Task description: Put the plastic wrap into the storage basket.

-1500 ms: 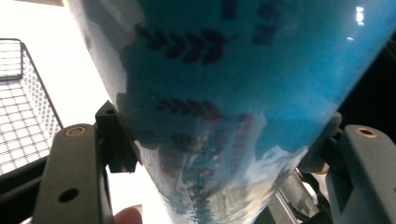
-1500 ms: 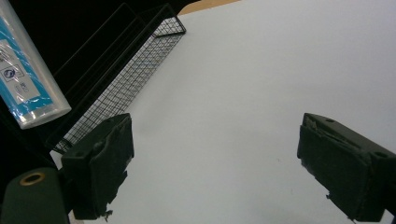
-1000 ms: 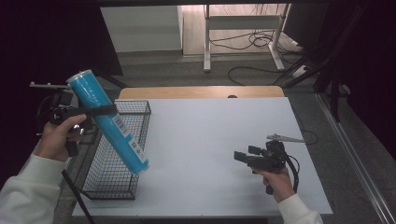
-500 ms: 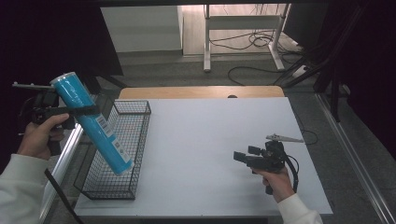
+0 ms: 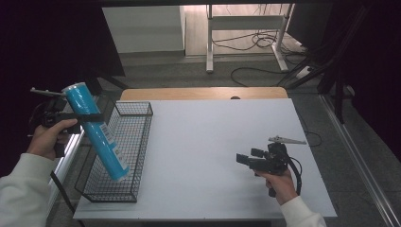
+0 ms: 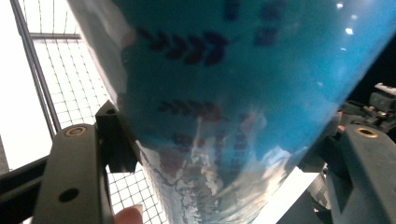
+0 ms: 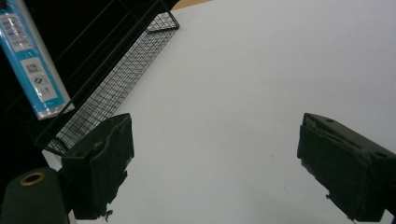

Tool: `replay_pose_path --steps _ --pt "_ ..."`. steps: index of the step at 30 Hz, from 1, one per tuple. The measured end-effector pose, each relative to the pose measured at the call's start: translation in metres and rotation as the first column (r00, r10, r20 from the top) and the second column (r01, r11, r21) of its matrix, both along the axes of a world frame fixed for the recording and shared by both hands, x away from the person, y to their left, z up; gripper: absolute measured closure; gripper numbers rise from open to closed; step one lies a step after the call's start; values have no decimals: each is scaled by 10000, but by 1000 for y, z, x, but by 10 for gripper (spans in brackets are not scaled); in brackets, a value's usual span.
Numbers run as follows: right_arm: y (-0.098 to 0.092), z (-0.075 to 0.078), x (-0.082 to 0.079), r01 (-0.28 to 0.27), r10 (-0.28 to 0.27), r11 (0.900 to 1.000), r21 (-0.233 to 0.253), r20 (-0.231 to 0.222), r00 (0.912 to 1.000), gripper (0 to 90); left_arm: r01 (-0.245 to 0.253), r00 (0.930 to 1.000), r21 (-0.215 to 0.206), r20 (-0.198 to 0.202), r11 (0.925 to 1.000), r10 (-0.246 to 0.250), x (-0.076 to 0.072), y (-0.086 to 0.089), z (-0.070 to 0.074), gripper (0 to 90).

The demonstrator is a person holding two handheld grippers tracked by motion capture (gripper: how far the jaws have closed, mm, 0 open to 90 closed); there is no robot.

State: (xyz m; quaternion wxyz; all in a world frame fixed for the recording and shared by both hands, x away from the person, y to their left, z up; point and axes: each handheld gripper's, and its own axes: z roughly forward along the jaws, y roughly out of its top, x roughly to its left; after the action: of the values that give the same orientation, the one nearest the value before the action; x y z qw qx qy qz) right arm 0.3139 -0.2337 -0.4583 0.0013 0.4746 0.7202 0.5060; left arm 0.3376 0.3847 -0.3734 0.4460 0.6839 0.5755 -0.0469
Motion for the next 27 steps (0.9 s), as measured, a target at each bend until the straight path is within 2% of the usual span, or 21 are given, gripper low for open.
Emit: replay_pose_path --steps 4,5,6,7,13,23,27 --pt "0 0 0 -1 1 10000 0 -10 10000 111 -1 9997 115 -228 9999 4 6 -3 -9 318" --pt "0 -1 0 -10 10 10000 -7 -35 10000 111 21 9991 315 -426 9995 -7 12 -5 -15 318" --pt "0 -1 0 -10 10 10000 -7 -35 10000 111 21 9991 315 -426 9995 -7 12 -5 -15 317" --pt "-1 -1 1 16 -17 10000 -13 -52 10000 111 53 9986 558 -529 9984 -23 16 -9 -20 318" --pt "0 -1 1 9 -9 10000 -30 -55 10000 111 41 9963 820 -857 9966 29 27 -14 -33 317" --pt "0 -2 1 -11 12 10000 27 -97 10000 111 36 9920 1218 -1259 9925 119 47 -28 -36 316" --pt "-1 0 0 10 -10 10000 53 -36 10000 111 67 9926 1213 -1215 9926 82 52 -32 -40 316"
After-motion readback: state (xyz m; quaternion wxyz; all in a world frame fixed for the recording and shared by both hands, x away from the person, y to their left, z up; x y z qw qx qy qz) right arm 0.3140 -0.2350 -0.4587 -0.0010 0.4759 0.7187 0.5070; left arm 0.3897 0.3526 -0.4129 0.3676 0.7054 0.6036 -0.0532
